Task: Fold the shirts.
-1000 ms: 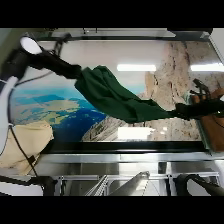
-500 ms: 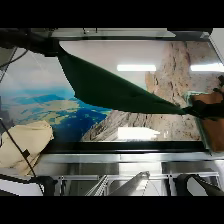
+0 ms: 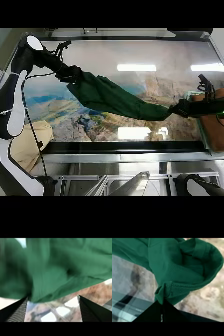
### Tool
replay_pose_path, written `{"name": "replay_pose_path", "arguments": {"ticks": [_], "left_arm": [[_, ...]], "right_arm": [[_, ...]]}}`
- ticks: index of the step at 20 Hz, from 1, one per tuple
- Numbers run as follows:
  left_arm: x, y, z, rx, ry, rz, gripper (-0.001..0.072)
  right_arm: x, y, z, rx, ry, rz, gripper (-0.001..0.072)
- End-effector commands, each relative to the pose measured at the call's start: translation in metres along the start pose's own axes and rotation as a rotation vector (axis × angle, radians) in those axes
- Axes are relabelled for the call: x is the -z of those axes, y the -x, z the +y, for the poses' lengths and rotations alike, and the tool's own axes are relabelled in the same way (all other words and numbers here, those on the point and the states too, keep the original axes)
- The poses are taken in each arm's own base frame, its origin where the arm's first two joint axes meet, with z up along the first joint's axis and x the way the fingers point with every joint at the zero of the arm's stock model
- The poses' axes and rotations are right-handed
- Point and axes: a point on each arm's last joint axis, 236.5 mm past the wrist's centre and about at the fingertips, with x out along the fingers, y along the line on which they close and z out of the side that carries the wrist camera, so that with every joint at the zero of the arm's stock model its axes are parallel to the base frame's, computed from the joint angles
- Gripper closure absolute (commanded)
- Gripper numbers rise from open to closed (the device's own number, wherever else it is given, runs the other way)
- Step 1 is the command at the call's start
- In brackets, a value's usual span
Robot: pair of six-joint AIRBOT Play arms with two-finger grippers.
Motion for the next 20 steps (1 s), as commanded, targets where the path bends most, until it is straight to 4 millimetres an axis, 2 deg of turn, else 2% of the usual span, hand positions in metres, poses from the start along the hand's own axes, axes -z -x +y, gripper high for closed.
{"name": "replay_pose_path", "arguments": {"ticks": [1, 2, 4, 6, 8, 11, 13, 15, 17, 20], "left_arm": [[0.034, 0.005, 0.016, 0.029, 0.141, 0.133, -0.0010], [0.047, 0.006, 0.018, 0.042, 0.191, 0.180, -0.0010], [0.070, -0.005, 0.018, 0.056, 0.240, 0.230, -0.0009], [0.080, -0.026, 0.016, 0.057, 0.226, 0.222, -0.0009], [0.066, -0.044, 0.014, 0.054, 0.176, 0.156, 0.0006], [0.034, -0.063, 0.006, 0.063, 0.133, 0.019, 0.0009], [0.034, -0.074, 0.004, 0.067, 0.119, 0.026, 0.0009], [0.037, -0.085, 0.011, 0.070, 0.125, 0.046, 0.0009], [0.035, -0.086, 0.024, 0.063, 0.149, 0.029, 0.0009], [0.028, -0.078, 0.028, 0.061, 0.149, 0.006, 0.0009]], "right_arm": [[0.017, -0.005, -0.009, 0.032, 0.017, 0.084, 0.0693], [0.021, -0.005, -0.014, 0.053, 0.020, 0.100, 0.0694], [0.021, -0.005, -0.015, 0.058, 0.021, 0.102, 0.0694], [0.020, -0.005, -0.016, 0.059, 0.021, 0.097, 0.0694], [0.018, -0.005, -0.016, 0.062, 0.021, 0.087, 0.0694], [0.018, -0.005, -0.016, 0.059, 0.019, 0.085, 0.0694], [0.018, -0.005, -0.015, 0.058, 0.020, 0.085, 0.0694], [0.017, -0.005, -0.015, 0.057, 0.019, 0.085, 0.0694], [0.017, -0.005, -0.015, 0.057, 0.019, 0.085, 0.0694], [0.017, -0.005, -0.015, 0.057, 0.019, 0.084, 0.0694]]}}
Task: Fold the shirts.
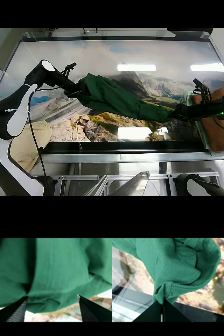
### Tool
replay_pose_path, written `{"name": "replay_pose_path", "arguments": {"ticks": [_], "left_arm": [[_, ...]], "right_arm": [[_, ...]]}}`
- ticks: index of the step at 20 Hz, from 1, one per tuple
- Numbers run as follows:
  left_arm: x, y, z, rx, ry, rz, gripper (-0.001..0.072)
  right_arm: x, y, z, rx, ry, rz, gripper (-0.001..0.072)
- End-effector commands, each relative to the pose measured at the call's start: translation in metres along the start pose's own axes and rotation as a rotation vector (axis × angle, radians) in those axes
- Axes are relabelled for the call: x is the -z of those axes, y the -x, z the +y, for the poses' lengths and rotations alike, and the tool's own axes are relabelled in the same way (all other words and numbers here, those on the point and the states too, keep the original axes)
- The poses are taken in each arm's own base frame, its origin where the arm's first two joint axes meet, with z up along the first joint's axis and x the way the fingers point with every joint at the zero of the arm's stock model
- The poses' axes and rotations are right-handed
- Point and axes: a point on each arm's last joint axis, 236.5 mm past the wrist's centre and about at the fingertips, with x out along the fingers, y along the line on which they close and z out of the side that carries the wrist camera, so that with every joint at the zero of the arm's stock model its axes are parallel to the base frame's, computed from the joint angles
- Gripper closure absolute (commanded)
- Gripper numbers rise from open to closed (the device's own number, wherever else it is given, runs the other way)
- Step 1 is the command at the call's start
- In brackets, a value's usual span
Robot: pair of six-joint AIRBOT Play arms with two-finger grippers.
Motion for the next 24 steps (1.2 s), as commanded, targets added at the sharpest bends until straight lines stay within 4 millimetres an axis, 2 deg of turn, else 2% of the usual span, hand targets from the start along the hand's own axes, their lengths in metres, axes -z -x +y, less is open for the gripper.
{"name": "replay_pose_path", "arguments": {"ticks": [1, 4, 7, 13, 16, 19, 22, 23, 24], "left_arm": [[-0.007, 0.009, -0.002, 0.009, -0.018, -0.011, 0.0009], [-0.004, 0.035, -0.022, 0.028, -0.089, 0.033, 0.0009], [-0.015, 0.040, -0.025, 0.020, -0.104, -0.004, 0.0009], [-0.002, 0.008, -0.005, 0.041, -0.057, 0.084, 0.0009], [0.000, -0.006, -0.008, 0.045, -0.088, 0.105, 0.0010], [0.001, -0.012, -0.009, 0.045, -0.095, 0.112, 0.0017], [0.004, -0.011, -0.011, 0.051, -0.119, 0.125, 0.0533], [0.004, -0.012, -0.011, 0.051, -0.126, 0.123, 0.0567], [0.005, -0.013, -0.012, 0.049, -0.130, 0.127, 0.0568]], "right_arm": [[0.000, -0.001, 0.000, -0.001, 0.000, 0.001, 0.0694], [-0.001, -0.001, 0.000, 0.001, 0.000, -0.002, 0.0694], [-0.001, -0.001, 0.000, 0.000, -0.001, -0.003, 0.0694], [-0.001, -0.001, 0.000, 0.000, 0.000, -0.002, 0.0694], [-0.001, -0.001, 0.000, 0.000, -0.001, -0.003, 0.0693], [-0.001, -0.001, 0.000, 0.000, -0.001, -0.002, 0.0694], [-0.001, -0.001, 0.000, 0.000, -0.001, -0.002, 0.0694], [-0.001, -0.001, 0.000, 0.000, -0.001, -0.003, 0.0694], [-0.001, -0.001, 0.000, 0.000, -0.001, -0.003, 0.0694]]}}
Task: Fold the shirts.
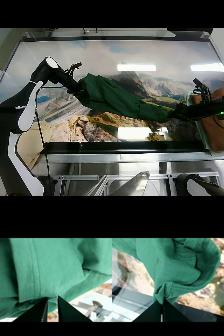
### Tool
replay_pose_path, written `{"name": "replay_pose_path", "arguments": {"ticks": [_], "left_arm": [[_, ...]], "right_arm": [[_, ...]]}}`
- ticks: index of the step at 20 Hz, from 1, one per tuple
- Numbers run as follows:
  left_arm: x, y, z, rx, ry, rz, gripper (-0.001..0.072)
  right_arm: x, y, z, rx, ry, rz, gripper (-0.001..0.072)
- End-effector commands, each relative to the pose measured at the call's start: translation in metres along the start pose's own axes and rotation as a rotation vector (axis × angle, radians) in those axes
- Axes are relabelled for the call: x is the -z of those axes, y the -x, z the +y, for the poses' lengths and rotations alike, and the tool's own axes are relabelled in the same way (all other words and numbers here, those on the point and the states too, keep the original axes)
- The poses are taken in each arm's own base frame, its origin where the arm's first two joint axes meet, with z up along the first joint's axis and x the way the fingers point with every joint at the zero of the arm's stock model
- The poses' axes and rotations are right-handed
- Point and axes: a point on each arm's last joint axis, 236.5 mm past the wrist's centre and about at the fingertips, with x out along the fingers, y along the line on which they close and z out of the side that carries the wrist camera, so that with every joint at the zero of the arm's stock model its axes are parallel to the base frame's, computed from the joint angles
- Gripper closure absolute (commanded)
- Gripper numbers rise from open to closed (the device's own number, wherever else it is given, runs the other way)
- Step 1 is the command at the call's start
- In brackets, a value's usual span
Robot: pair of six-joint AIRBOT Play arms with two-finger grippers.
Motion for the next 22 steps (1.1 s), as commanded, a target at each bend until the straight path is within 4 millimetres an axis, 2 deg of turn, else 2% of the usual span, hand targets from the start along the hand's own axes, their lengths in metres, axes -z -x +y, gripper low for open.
{"name": "replay_pose_path", "arguments": {"ticks": [1, 4, 5, 6, 7, 9, 10, 13, 16, 19, 22], "left_arm": [[0.001, -0.004, -0.004, -0.002, -0.029, 0.013, 0.0568], [0.007, 0.000, -0.013, 0.009, -0.046, 0.047, 0.0567], [0.009, 0.011, -0.014, 0.015, -0.052, 0.056, 0.0566], [0.007, 0.024, -0.012, 0.015, -0.058, 0.047, 0.0515], [0.003, 0.038, -0.008, 0.009, -0.051, 0.024, 0.0455], [-0.011, 0.061, 0.008, -0.010, -0.014, -0.055, 0.0425], [-0.015, 0.066, 0.015, -0.016, -0.001, -0.081, 0.0417], [-0.015, 0.058, 0.032, -0.022, 0.037, -0.097, 0.0417], [-0.024, 0.045, 0.047, -0.044, 0.045, -0.151, 0.0417], [-0.028, 0.027, 0.048, -0.056, 0.033, -0.166, 0.0417], [-0.025, 0.012, 0.036, -0.043, 0.007, -0.140, 0.0416]], "right_arm": [[0.001, 0.000, 0.000, -0.001, 0.000, 0.002, 0.0694], [0.001, 0.000, 0.000, -0.001, 0.000, 0.003, 0.0694], [0.001, 0.000, 0.000, -0.001, 0.000, 0.002, 0.0694], [0.001, 0.000, 0.000, -0.001, 0.000, 0.002, 0.0694], [0.001, 0.000, 0.000, -0.001, 0.000, 0.002, 0.0694], [0.001, 0.000, 0.000, -0.001, 0.000, 0.002, 0.0693], [0.001, 0.000, 0.000, -0.001, 0.000, 0.002, 0.0694], [0.000, 0.000, 0.000, -0.001, 0.000, 0.002, 0.0694], [-0.001, 0.000, 0.000, 0.001, 0.000, -0.004, 0.0694], [-0.004, 0.000, -0.001, 0.005, 0.000, -0.015, 0.0694], [-0.004, 0.000, -0.001, 0.006, 0.002, -0.015, 0.0694]]}}
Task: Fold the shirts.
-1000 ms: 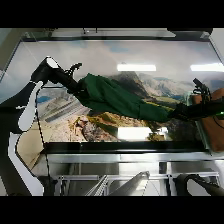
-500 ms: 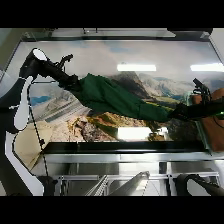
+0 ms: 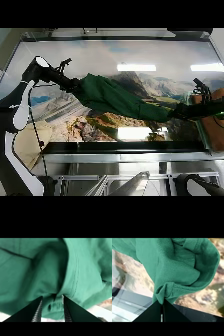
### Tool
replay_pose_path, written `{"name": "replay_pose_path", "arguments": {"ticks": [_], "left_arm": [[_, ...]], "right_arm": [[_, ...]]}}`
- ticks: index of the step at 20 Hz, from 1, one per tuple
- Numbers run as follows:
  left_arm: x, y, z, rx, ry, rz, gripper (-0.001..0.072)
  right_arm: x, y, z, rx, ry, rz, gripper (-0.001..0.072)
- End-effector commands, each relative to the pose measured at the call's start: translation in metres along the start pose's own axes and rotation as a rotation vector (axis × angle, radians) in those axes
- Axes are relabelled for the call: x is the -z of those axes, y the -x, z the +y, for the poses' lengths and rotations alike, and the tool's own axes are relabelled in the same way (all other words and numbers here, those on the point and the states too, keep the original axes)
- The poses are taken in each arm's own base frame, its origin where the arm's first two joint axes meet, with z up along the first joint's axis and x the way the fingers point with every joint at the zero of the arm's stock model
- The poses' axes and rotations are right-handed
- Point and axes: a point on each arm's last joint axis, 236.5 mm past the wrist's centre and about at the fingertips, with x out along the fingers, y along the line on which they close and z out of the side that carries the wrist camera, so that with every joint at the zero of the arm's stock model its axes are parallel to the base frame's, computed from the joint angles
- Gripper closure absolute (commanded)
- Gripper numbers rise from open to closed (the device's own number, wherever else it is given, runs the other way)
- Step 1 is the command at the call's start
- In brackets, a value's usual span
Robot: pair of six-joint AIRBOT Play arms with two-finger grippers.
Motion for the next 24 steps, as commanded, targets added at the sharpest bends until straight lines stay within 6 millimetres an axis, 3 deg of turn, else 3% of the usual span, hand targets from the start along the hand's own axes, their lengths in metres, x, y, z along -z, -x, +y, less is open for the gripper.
{"name": "replay_pose_path", "arguments": {"ticks": [1, 7, 10, 14, 18, 21, 23, 24], "left_arm": [[0.002, -0.015, -0.011, 0.007, -0.041, 0.012, 0.0409], [0.030, -0.028, -0.045, 0.056, -0.117, 0.146, 0.0409], [0.024, -0.016, -0.054, 0.063, -0.145, 0.142, 0.0410], [0.011, -0.003, -0.091, 0.198, -0.154, 0.091, 0.0411], [0.046, -0.037, -0.093, 0.234, -0.112, 0.195, 0.0411], [0.065, -0.048, -0.085, 0.248, -0.063, 0.246, 0.0421], [0.064, -0.046, -0.079, 0.248, -0.048, 0.237, 0.0682], [0.060, -0.044, -0.080, 0.255, -0.043, 0.220, 0.0682]], "right_arm": [[-0.001, 0.000, 0.000, 0.002, 0.004, -0.003, 0.0693], [-0.001, 0.000, 0.000, 0.002, 0.004, -0.003, 0.0694], [-0.001, 0.000, 0.000, 0.001, 0.003, -0.003, 0.0693], [-0.001, 0.000, 0.000, 0.001, 0.003, -0.003, 0.0694], [-0.001, 0.000, 0.000, 0.001, 0.003, -0.003, 0.0694], [-0.001, 0.000, 0.000, 0.001, 0.003, -0.003, 0.0694], [-0.001, 0.000, 0.000, 0.001, 0.003, -0.003, 0.0694], [-0.001, 0.000, 0.000, 0.001, 0.003, -0.003, 0.0693]]}}
